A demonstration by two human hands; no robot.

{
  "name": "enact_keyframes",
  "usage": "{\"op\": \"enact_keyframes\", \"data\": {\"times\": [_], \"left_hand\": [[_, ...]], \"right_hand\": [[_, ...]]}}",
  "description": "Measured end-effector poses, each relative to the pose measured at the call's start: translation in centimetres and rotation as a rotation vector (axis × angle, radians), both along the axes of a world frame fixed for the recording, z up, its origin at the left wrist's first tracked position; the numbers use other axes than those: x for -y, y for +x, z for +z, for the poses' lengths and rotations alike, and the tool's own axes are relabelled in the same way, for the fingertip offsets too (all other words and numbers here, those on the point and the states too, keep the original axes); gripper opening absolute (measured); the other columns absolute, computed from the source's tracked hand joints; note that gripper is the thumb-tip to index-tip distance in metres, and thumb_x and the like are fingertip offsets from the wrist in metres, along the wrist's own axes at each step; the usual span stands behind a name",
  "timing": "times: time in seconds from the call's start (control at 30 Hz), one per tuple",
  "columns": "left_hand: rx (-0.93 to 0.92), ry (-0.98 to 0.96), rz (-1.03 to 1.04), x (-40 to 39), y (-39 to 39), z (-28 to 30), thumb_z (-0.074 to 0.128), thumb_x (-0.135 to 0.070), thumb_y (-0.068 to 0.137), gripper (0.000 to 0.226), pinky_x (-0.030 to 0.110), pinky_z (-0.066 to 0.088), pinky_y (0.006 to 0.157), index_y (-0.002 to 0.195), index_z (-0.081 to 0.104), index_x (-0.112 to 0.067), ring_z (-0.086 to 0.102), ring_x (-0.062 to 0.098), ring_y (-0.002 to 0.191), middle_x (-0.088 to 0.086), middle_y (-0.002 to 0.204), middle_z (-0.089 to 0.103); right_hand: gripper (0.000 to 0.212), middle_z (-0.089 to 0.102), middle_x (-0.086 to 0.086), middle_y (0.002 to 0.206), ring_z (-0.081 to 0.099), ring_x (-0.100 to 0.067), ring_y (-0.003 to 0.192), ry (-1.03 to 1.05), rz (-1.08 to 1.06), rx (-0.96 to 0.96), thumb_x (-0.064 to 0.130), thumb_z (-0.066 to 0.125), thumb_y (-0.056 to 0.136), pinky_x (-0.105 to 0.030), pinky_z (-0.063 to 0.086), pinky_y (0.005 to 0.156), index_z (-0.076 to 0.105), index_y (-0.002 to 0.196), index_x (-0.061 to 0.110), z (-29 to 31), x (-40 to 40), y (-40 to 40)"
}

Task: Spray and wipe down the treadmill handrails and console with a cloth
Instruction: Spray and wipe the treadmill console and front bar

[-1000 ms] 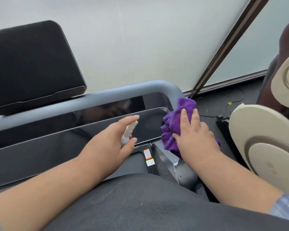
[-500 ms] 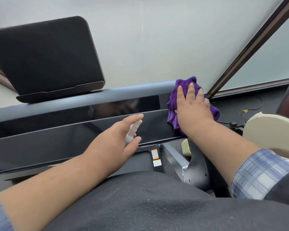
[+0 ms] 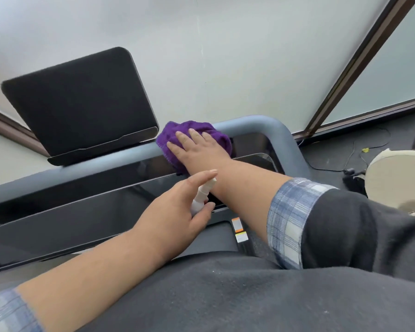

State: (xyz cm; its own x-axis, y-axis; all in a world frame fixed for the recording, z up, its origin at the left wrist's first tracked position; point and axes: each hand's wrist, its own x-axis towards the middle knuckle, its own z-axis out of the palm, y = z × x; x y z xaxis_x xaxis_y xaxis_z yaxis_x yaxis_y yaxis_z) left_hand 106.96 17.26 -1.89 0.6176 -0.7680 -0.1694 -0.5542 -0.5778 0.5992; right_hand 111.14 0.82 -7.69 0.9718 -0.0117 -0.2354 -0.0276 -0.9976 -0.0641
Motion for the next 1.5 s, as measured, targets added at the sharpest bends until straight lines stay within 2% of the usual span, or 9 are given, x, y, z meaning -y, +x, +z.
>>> {"op": "enact_keyframes", "data": {"times": [0.17,0.53,0.63,0.73,0.8,0.93,1.17,1.33,1.5], "left_hand": [[-0.058,-0.024,-0.062,1.3,0.2,0.2,0.061,-0.037,0.092,0.06,0.029,0.048,0.093,0.13,0.026,-0.068,0.056,0.003,0.095,-0.02,0.113,0.06],[-0.1,-0.066,-0.234,2.9,2.2,1.6,0.059,-0.041,0.094,0.07,0.024,0.046,0.086,0.136,0.01,-0.069,0.058,0.002,0.092,-0.029,0.108,0.054],[-0.172,-0.108,-0.245,3.3,4.1,1.9,0.06,-0.038,0.095,0.063,0.029,0.052,0.083,0.146,0.024,-0.047,0.06,-0.002,0.088,-0.025,0.097,0.06],[-0.173,-0.113,-0.289,3.5,5.1,2.7,0.06,-0.036,0.094,0.011,0.022,0.049,0.064,0.101,0.051,-0.037,0.059,0.007,0.072,-0.01,0.086,0.063],[-0.21,-0.144,-0.283,3.5,5.5,3.2,0.061,-0.036,0.093,0.009,0.018,0.042,0.057,0.093,0.052,-0.035,0.056,0.006,0.064,-0.007,0.08,0.063],[-0.305,-0.244,-0.321,3.2,5.0,4.7,0.069,-0.039,0.087,0.016,0.029,0.044,0.063,0.088,0.058,-0.028,0.06,0.011,0.07,-0.006,0.077,0.066],[-0.495,-0.19,-0.57,1.2,-0.5,5.5,0.075,-0.037,0.084,0.019,0.03,0.051,0.066,0.094,0.063,-0.027,0.068,0.013,0.076,-0.003,0.082,0.072],[-0.567,-0.182,-0.747,-0.8,-5.2,6.4,0.075,-0.03,0.085,0.017,0.038,0.056,0.077,0.097,0.064,-0.031,0.07,0.014,0.083,-0.005,0.086,0.073],[-0.565,-0.195,-0.918,-2.9,-10.0,7.4,0.078,-0.03,0.082,0.021,0.03,0.05,0.069,0.098,0.064,-0.03,0.068,0.011,0.08,-0.006,0.085,0.073]], "right_hand": [[0.091,-0.005,-0.005,0.168,0.003,-0.031,0.153,-0.059,-0.409,-0.015,0.032,0.059,0.097,-0.048,0.019,0.119,-0.008,0.159,0.027,-0.2,6.1,-4.4],[0.084,0.016,-0.01,0.163,0.034,-0.034,0.134,-0.142,-0.889,-0.048,0.028,0.06,0.095,-0.045,0.035,0.107,0.006,0.159,0.028,0.8,4.9,-13.8],[0.067,0.033,-0.005,0.154,0.042,-0.032,0.126,-0.047,-0.99,0.043,0.029,0.053,0.098,-0.045,0.04,0.104,0.019,0.156,0.032,1.6,3.4,-15.2],[0.06,0.04,-0.001,0.149,0.046,-0.034,0.122,0.099,-1.14,0.235,0.034,0.052,0.098,-0.048,0.045,0.101,0.029,0.153,0.034,3.9,0.7,-15.6],[0.063,0.041,0.001,0.149,0.045,-0.03,0.124,0.141,-1.187,0.354,0.036,0.057,0.097,-0.047,0.043,0.104,0.03,0.153,0.033,5.8,-1.7,-15.6],[0.066,0.04,0.002,0.152,0.04,-0.027,0.131,0.192,-1.259,0.515,0.037,0.06,0.096,-0.044,0.036,0.112,0.03,0.155,0.032,8.6,-7.3,-15.7],[0.066,0.036,0.001,0.156,0.036,-0.026,0.137,0.227,-1.472,0.671,0.029,0.057,0.096,-0.042,0.031,0.116,0.03,0.156,0.03,10.8,-15.7,-19.2],[0.065,0.039,0.004,0.153,0.041,-0.025,0.133,0.217,-1.609,0.764,0.032,0.054,0.095,-0.044,0.035,0.112,0.029,0.155,0.031,11.2,-20.2,-23.3],[0.064,0.046,0.005,0.145,0.049,-0.027,0.125,0.16,-1.676,0.849,0.031,0.057,0.093,-0.046,0.042,0.106,0.032,0.152,0.032,11.5,-23.8,-27.6]]}}
